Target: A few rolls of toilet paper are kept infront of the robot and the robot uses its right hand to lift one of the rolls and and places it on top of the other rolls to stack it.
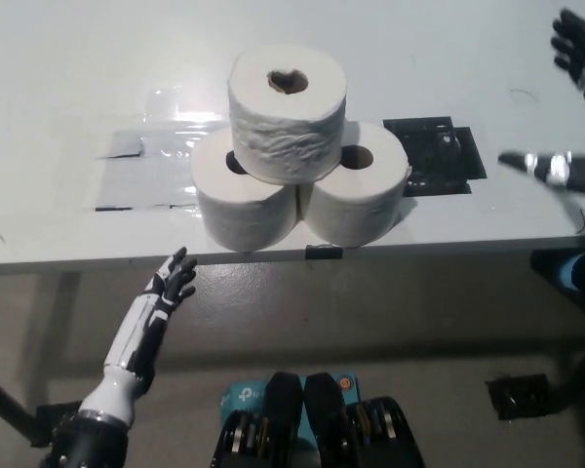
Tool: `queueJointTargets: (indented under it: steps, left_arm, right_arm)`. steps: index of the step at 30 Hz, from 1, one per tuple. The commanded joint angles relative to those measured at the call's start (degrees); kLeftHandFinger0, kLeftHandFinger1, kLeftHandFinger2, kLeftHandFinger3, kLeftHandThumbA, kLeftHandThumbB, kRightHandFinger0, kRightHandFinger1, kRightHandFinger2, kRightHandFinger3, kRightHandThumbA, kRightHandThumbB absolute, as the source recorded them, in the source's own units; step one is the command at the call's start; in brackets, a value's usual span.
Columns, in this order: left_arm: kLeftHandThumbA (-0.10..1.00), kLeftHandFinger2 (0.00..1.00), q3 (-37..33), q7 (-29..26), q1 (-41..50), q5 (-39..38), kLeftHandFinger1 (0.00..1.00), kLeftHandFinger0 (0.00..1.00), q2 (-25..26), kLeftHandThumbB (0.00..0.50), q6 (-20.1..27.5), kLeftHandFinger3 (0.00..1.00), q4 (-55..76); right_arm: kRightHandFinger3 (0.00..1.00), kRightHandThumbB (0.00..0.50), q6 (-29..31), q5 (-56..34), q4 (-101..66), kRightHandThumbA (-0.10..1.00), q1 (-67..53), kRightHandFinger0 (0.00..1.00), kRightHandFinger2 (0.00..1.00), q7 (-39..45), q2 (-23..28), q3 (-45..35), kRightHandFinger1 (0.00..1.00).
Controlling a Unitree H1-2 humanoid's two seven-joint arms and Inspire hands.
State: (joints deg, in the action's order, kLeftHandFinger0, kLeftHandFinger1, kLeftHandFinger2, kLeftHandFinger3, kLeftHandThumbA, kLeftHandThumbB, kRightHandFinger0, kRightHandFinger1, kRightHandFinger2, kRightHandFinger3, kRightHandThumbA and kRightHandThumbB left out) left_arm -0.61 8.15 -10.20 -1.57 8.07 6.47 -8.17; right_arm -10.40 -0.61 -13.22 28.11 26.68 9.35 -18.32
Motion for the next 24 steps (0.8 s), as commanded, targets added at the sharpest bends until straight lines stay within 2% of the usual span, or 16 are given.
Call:
queueJointTargets:
  steps: [1,2,4,8,11,12,13,14,17,19,21,24]
  left_arm:
    - [0.92,1.0,2.61,0.19,-4.17,-3.38,1.0,1.0,1.44,0.147,1.58,1.0,2.57]
    - [0.92,1.0,2.58,0.32,-3.89,-3.24,1.0,1.0,1.33,0.148,1.7,1.0,2.52]
    - [0.92,1.0,2.65,0.61,-3.08,-3.12,1.0,1.0,1.32,0.139,2.23,1.0,2.66]
    - [0.92,1.0,2.6,0.73,-0.13,-2.63,1.0,1.0,1.46,0.133,2.01,1.0,4.23]
    - [0.92,1.0,2.35,1.04,1.66,-2.68,1.0,1.0,1.52,0.141,1.74,1.0,4.9]
    - [0.92,1.0,2.27,1.17,2.3,-2.69,1.0,1.0,1.65,0.139,1.69,1.0,5.13]
    - [0.91,1.0,2.21,1.26,2.79,-2.71,1.0,1.0,1.78,0.137,1.6,1.0,5.34]
    - [0.91,1.0,2.08,1.39,3.29,-2.67,1.0,1.0,1.93,0.136,1.45,1.0,5.59]
    - [0.92,1.0,1.52,1.83,4.78,-2.4,1.0,1.0,2.42,0.14,0.97,1.0,6.27]
    - [0.92,1.0,1.05,1.91,5.58,-2.14,1.0,1.0,2.45,0.147,0.83,1.0,6.51]
    - [0.91,1.0,0.82,1.85,6.27,-2.04,1.0,1.0,2.42,0.151,1.02,1.0,6.82]
    - [0.9,1.0,0.58,1.93,7.27,-1.88,1.0,1.0,2.77,0.15,0.98,1.0,7.39]
  right_arm:
    - [1.0,0.267,3.64,-15.9,-14.37,1.0,-4.71,1.0,1.0,-7.65,-7.93,-2.8,1.0]
    - [1.0,0.262,3.68,-14.85,-12.73,1.0,-5.45,1.0,1.0,-7.44,-8.6,-2.35,1.0]
    - [1.0,0.22,5.82,-13.99,-9.09,1.0,-6.59,1.0,1.0,-6.66,-9.92,-1.33,1.0]
    - [1.0,0.192,9.7,-11.66,-2.08,1.0,-9.84,1.0,1.0,-5.5,-11.52,1.57,1.0]
    - [1.0,0.227,10.58,-10.49,1.61,1.0,-12.49,1.0,1.0,-6.33,-13.51,3.88,1.0]
    - [1.0,0.209,11.67,-10.08,2.88,1.0,-13.32,1.0,1.0,-6.48,-13.93,4.66,1.0]
    - [1.0,0.156,13.1,-9.49,4.24,0.95,-13.94,1.0,1.0,-6.66,-14.3,5.37,1.0]
    - [1.0,0.184,13.72,-9.53,5.36,0.99,-14.51,1.0,1.0,-6.66,-14.51,5.93,1.0]
    - [1.0,0.14,18.26,-7.88,11.83,0.99,-15.57,1.0,1.0,-6.73,-14.15,8.1,1.0]
    - [1.0,0.129,20.39,-7.61,14.46,0.98,-16.57,1.0,1.0,-6.9,-13.62,8.98,1.0]
    - [1.0,0.079,22.1,-7.08,18.12,0.96,-17.03,1.0,1.0,-7.32,-13.25,9.67,1.0]
    - [1.0,0.037,24.42,-4.32,23.14,0.92,-17.69,1.0,1.0,-9.39,-12.4,10.8,1.0]
